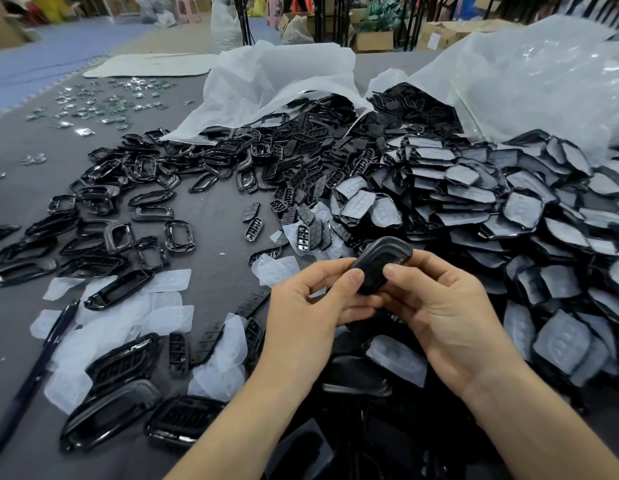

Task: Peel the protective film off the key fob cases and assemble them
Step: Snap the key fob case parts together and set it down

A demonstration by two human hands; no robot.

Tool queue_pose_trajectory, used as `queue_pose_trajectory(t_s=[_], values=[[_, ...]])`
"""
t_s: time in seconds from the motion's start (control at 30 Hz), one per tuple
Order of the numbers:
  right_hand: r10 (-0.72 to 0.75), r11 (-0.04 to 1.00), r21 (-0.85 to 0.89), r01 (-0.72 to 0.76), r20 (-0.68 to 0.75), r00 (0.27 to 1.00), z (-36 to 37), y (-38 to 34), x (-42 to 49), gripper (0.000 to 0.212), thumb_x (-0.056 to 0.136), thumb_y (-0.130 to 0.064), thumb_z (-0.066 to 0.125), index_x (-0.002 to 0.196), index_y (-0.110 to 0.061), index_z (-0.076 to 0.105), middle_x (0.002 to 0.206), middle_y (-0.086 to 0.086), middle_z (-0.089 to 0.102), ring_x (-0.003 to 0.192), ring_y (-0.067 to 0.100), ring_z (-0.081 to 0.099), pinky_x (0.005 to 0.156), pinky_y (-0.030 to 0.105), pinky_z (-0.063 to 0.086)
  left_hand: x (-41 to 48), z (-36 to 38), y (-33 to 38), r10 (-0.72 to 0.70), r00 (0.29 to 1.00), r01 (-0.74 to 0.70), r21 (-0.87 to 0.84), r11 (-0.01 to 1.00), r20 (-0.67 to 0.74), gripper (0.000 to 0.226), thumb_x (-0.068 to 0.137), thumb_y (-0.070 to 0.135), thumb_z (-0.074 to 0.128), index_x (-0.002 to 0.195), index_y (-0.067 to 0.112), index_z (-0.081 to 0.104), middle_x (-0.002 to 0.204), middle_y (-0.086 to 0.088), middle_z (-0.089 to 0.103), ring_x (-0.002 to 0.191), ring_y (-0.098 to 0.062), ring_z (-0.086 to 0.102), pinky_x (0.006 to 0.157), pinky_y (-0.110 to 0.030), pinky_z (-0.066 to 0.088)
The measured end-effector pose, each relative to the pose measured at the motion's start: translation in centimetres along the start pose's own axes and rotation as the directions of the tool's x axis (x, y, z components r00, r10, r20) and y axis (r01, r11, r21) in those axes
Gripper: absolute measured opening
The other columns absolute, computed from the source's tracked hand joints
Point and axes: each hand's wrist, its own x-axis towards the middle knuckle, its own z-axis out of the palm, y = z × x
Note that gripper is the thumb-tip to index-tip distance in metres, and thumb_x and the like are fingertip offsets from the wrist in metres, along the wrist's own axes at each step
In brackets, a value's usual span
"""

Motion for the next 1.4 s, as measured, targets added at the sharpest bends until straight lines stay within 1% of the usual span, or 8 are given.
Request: queue_pose_trajectory(t_s=[0.43,0.73,0.9,0.97,1.03,1.1,1.17,1.4], values=[[-0.003,1.0,-0.015,0.005,0.073,0.997,0.2,-0.3,-0.3,0.005,0.059,-0.019,0.071,0.059,-0.02,0.066,0.074,0.009,0.071,0.064,0.017,0.067,0.058,0.025,0.054,0.3,-0.2,0.0,-0.044,0.999,0.044,-0.043,0.998,-0.001,0.018,0.072,0.023,0.068,0.083,0.009,0.071,0.074,-0.009,0.072,0.062,-0.019,0.07,0.057,-0.02,0.054],[-0.009,0.996,0.088,0.0,0.104,0.995,0.2,-0.4,-0.2,0.007,0.064,-0.012,0.068,0.062,-0.019,0.069,0.06,-0.002,0.057,0.045,0.007,0.046,0.041,0.016,0.037,0.4,-0.3,-0.1,-0.088,0.995,0.092,-0.115,0.989,0.037,0.02,0.069,0.021,0.067,0.083,0.007,0.069,0.068,-0.004,0.067,0.052,-0.01,0.062,0.054,-0.017,0.052],[-0.197,0.98,0.035,0.194,0.238,0.951,0.1,-1.1,-0.3,0.01,0.066,-0.006,0.071,0.065,-0.015,0.073,0.065,0.003,0.068,0.058,0.011,0.065,0.056,0.018,0.052,0.5,-0.5,0.2,-0.112,0.985,0.149,-0.321,0.935,0.13,0.017,0.076,0.015,0.062,0.083,0.011,0.077,0.087,-0.011,0.074,0.077,-0.015,0.071,0.069,-0.019,0.055],[-0.381,0.852,-0.245,0.462,0.314,0.87,0.0,-1.2,-0.5,0.014,0.069,0.0,0.073,0.074,-0.013,0.074,0.08,0.003,0.071,0.072,0.012,0.069,0.066,0.018,0.053,0.6,-0.7,0.7,-0.165,0.971,0.217,-0.335,0.917,0.175,0.021,0.077,0.022,0.062,0.083,0.01,0.078,0.09,-0.013,0.074,0.079,-0.017,0.072,0.068,-0.021,0.056],[-0.481,0.56,-0.519,0.646,0.431,0.764,-0.1,-1.0,-0.6,0.017,0.071,0.002,0.069,0.079,-0.013,0.073,0.091,-0.003,0.069,0.085,0.009,0.067,0.072,0.016,0.051,0.8,-1.1,1.3,-0.251,0.938,0.313,-0.277,0.908,0.237,0.028,0.076,0.033,0.062,0.076,0.011,0.078,0.084,-0.01,0.074,0.071,-0.016,0.072,0.062,-0.023,0.057],[-0.498,0.343,-0.62,0.706,0.518,0.696,0.1,-0.6,-0.5,0.019,0.071,0.004,0.065,0.081,-0.009,0.074,0.099,-0.002,0.065,0.09,0.006,0.064,0.077,0.017,0.051,0.9,-1.6,1.4,-0.273,0.926,0.324,-0.177,0.93,0.261,0.025,0.076,0.031,0.064,0.081,0.011,0.078,0.083,-0.01,0.073,0.068,-0.017,0.071,0.059,-0.026,0.058],[-0.489,0.282,-0.636,0.719,0.549,0.678,0.2,-0.2,-0.5,0.018,0.073,0.005,0.062,0.081,-0.006,0.074,0.104,0.001,0.063,0.092,0.006,0.062,0.08,0.016,0.05,1.0,-1.8,1.4,-0.245,0.939,0.284,-0.141,0.948,0.242,0.021,0.076,0.022,0.064,0.088,0.008,0.075,0.085,-0.012,0.073,0.067,-0.017,0.071,0.057,-0.026,0.058],[-0.425,0.635,-0.55,0.543,0.338,0.84,0.5,0.6,-0.7,0.026,0.077,-0.006,0.061,0.094,-0.026,0.062,0.108,-0.002,0.06,0.094,0.015,0.066,0.075,0.021,0.055,0.9,-1.8,0.5,-0.045,0.984,0.029,0.099,0.995,0.17,0.017,0.094,0.003,0.053,0.095,0.012,0.068,0.079,-0.007,0.074,0.07,-0.014,0.07,0.059,-0.025,0.057]])
